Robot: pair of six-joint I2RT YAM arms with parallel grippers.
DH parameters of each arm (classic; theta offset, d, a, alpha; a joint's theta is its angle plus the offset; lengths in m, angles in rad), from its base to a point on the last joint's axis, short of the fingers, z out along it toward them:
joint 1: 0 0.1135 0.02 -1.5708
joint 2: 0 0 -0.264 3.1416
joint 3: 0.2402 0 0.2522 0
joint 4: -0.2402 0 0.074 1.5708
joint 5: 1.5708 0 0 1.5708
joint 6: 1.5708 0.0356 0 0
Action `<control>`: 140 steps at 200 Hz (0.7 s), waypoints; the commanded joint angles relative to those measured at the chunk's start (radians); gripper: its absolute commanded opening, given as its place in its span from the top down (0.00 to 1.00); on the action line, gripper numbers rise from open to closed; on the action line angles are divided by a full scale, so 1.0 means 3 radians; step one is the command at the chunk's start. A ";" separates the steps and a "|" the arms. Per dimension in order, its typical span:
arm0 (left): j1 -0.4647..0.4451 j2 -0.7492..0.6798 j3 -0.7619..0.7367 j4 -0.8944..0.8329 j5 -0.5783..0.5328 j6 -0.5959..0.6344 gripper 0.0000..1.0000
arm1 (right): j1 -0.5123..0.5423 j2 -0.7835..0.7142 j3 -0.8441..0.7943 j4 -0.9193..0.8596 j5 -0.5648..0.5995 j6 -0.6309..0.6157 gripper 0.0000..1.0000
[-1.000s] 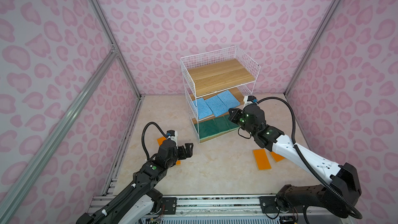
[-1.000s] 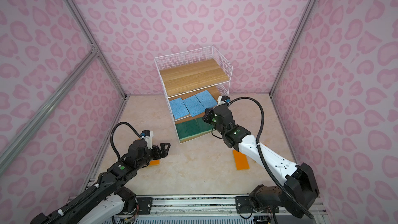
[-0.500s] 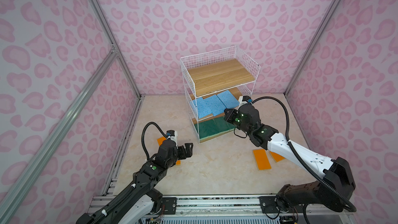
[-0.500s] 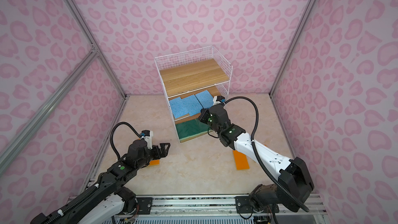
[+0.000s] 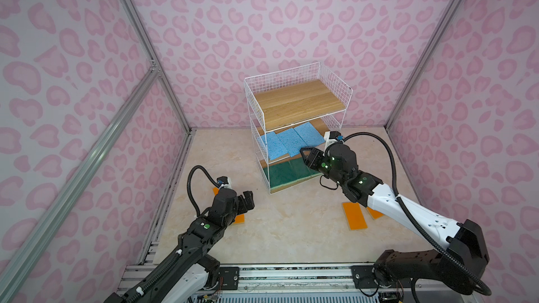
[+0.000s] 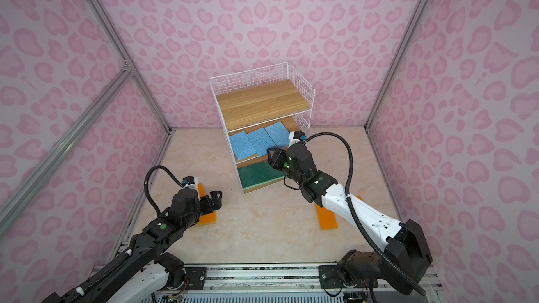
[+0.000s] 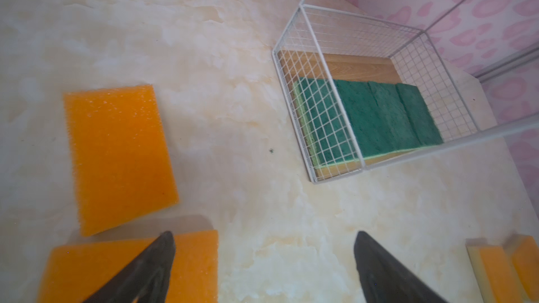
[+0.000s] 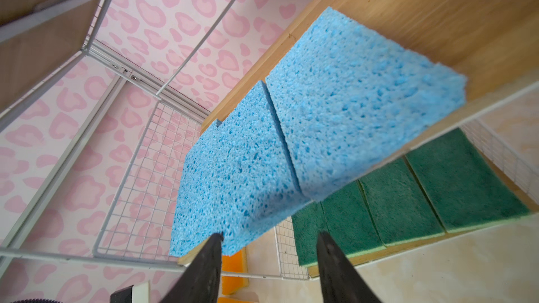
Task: Place and organize the cleaning sponges onto the shelf
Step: 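Open the right gripper and withdraw it from the shelf, then lower the left gripper onto an orange sponge on the table and grasp it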
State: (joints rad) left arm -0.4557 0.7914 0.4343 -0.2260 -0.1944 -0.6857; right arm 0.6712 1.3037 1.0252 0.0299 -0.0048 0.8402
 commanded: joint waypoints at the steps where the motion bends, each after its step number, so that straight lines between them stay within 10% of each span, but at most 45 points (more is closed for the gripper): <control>1: 0.0164 -0.0055 -0.0049 -0.0175 -0.0121 -0.0290 0.03 | -0.0024 -0.0154 -0.0139 -0.0032 -0.0144 -0.0168 0.43; 140: 0.1404 -0.0322 -0.0493 -0.0414 0.0356 -0.0476 0.00 | -0.0243 -0.0612 -0.0973 0.0024 -0.1033 -0.0574 0.34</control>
State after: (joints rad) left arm -0.0437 0.7013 0.2943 -0.3050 -0.0601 -0.8173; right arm 0.6052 1.1149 0.7540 0.0021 -0.2611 0.6918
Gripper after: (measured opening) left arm 0.991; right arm 0.655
